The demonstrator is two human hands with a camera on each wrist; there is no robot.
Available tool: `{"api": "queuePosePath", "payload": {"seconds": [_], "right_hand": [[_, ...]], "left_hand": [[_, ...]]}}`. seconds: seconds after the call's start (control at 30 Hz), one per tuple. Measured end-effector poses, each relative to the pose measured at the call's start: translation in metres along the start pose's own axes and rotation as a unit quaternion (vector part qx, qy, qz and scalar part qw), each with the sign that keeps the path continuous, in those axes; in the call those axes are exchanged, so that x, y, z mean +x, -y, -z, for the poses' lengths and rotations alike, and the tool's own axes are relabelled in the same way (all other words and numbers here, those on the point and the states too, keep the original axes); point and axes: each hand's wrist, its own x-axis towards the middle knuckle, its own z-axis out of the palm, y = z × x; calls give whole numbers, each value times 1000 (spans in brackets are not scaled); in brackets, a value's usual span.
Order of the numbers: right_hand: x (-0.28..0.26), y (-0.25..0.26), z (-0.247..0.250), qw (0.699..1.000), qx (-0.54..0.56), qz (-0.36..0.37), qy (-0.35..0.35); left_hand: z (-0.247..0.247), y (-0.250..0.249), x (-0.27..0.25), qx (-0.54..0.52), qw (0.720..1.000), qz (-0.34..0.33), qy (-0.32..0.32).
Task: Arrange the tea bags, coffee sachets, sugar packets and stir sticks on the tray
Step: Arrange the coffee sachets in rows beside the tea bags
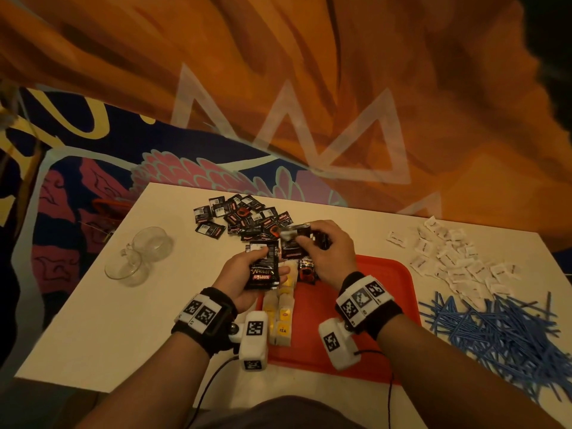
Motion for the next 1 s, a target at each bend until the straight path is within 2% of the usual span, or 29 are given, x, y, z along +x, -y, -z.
{"api": "queuePosePath", "payload": {"seconds": [0.13, 0.2, 0.27, 0.43, 0.5, 0.53, 0.6, 0.63, 0.67, 0.73, 0.77, 0.83, 0.9, 1.0], "right_hand": [[-4, 2, -5, 990, -54, 131, 28], [-5, 1, -7, 981, -69, 173, 52], [-7, -5, -6, 965, -133, 207, 93], [-10, -16, -3, 926, -271, 192, 178], [-11, -14, -3, 928, -262, 159, 213], [-11, -12, -4, 943, -222, 120, 215], [-10, -10, -6, 985, -74, -11, 156], [-9, -8, -6, 989, 31, -102, 105], [-9, -7, -8, 968, 137, -196, 70], [-9, -6, -11, 900, 275, -330, 78], [-8, -7, -13, 884, 287, -354, 100], [-8, -9, -18, 886, 276, -351, 124], [-8, -10, -21, 894, 278, -334, 109], [-9, -9, -18, 908, 292, -292, 72]], "left_hand": [[-1, -2, 2, -35, 999, -1, 0], [-2, -3, 4, -56, 998, -1, 8], [-1, -4, 5, -77, 997, 1, 10], [2, -1, 4, -45, 999, -7, 22], [6, 2, 6, -8, 1000, -26, 12], [8, 2, 7, 8, 999, -38, 2], [11, 2, 8, 30, 998, -54, -11], [11, 2, 8, 32, 998, -58, -7], [11, 3, 7, 30, 998, -60, 2], [7, 6, 4, 25, 997, -65, 35], [4, 8, 3, 27, 996, -66, 49], [1, 10, 1, 31, 995, -70, 67], [1, 11, 1, 19, 995, -65, 75], [3, 8, 3, -24, 998, -23, 51]]}}
